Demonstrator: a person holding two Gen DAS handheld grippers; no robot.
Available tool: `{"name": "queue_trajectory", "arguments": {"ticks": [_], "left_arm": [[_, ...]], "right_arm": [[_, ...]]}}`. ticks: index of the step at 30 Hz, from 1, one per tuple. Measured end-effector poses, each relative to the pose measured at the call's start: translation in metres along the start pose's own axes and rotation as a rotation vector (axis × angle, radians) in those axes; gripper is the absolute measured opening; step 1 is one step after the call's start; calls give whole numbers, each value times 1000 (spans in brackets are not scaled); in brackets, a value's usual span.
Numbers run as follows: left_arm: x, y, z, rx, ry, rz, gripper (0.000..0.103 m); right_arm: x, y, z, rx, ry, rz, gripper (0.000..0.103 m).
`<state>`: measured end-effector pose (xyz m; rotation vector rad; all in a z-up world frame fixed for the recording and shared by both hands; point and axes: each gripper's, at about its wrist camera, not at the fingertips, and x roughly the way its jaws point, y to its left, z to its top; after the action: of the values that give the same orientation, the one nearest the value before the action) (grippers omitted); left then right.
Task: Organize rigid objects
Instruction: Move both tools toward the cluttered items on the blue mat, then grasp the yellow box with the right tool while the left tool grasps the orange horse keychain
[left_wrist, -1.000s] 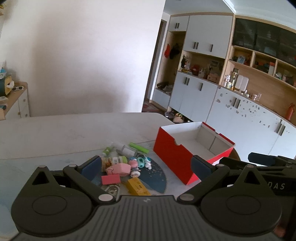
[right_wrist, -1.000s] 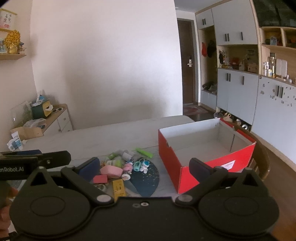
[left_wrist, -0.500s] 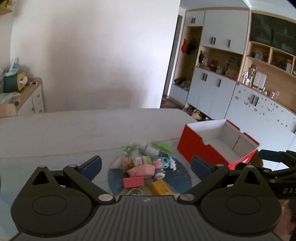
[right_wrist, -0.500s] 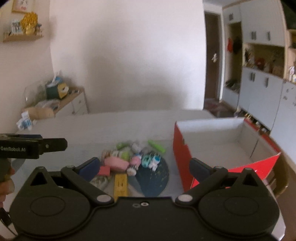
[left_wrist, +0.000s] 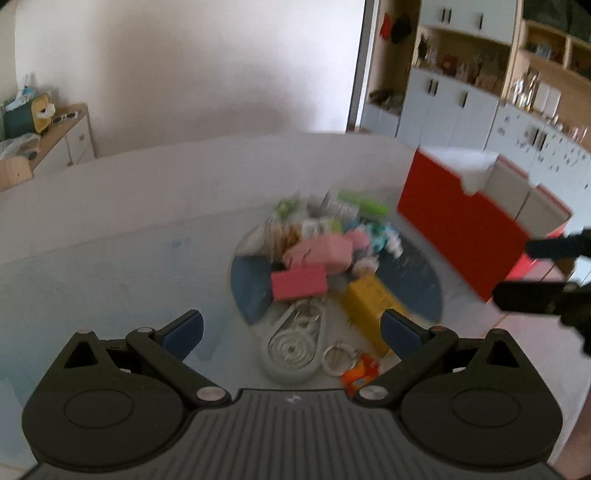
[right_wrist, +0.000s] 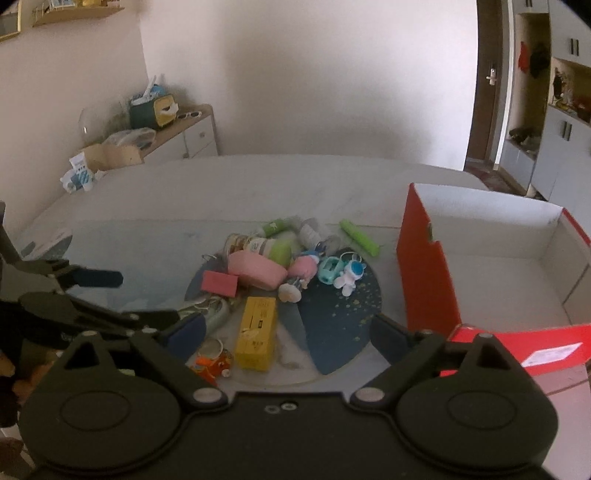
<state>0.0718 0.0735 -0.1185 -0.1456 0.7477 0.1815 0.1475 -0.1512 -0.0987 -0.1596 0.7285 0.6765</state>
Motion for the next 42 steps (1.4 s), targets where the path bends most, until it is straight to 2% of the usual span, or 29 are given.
{"name": "queue_trajectory", "arguments": {"ticks": [11,22,24,28,31,33,40,42], "left_arm": [[34,7,-10,0,83,36,102],[26,-12,-27,15,155,-99,101],[27,-17,-30,32,172,-113,93],[24,-29,-35,87,181,-147,89],[25,-41,-36,149,179,-170,80],[27,-47,-36,183,177,-172,75],[35,-58,-38,263,158,-147,63],[35,-59,-38,274,152,-148,55]], "right_arm": [[41,-8,11,0,93,29,82],[72,-1,12,-30,175,77,75],[77,1,10,-35,191,86,73],[86,6,7,-54,222,97,69],[94,11,6,-71,237,97,66],[99,13,6,-74,248,98,60],[109,18,7,-67,267,102,48],[110,18,8,-61,269,102,42]]}}
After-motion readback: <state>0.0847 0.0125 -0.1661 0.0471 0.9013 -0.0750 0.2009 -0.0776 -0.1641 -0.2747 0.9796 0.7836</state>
